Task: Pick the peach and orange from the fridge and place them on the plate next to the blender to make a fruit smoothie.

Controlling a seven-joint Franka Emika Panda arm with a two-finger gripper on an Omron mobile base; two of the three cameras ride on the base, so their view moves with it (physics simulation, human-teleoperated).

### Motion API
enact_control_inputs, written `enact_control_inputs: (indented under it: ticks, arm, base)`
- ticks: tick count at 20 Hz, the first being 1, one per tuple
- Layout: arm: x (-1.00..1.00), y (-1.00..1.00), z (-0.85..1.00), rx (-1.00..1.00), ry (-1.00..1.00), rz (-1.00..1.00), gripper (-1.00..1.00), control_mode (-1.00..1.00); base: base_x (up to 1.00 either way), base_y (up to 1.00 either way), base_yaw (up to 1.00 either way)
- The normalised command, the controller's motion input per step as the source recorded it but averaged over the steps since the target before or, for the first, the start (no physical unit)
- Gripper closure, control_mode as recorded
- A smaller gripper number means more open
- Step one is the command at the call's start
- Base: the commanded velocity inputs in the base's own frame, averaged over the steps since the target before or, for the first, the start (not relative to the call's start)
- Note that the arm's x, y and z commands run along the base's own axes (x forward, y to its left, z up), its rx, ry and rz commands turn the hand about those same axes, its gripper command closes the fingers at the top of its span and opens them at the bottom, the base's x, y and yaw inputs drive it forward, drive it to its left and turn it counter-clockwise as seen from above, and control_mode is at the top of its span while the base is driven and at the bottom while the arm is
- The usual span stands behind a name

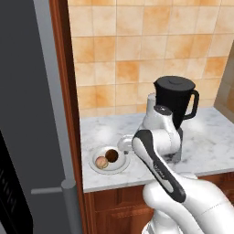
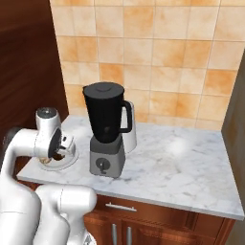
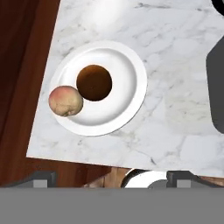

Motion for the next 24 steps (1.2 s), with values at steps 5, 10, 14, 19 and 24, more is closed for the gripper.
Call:
enact_control_inputs:
  ticks: [5, 10, 14, 19, 24]
  arm:
    - [-1.0, -0.83, 0.13, 0.07, -0.4, 0.0, -1.0, -1.0]
    - [-1.0, -0.65, 0.63, 0.11, -0.39, -0.04, -1.0, -1.0]
    - [-1.0, -0.69, 0.8, 0.14, -0.44, -0.01, -1.0, -1.0]
    - [-0.05, -0.15, 0.0, 0.03, 0.0, -0.05, -1.0, -1.0]
    - [0.0, 0.0, 0.0, 0.0, 0.0, 0.0, -1.0, -1.0]
  base:
    - [0.0, 0.0, 0.0]
    - [0.0, 0.0, 0.0]
    - [0.0, 0.0, 0.0]
    - [0.0, 0.0, 0.0]
    - [0.0, 0.0, 0.0]
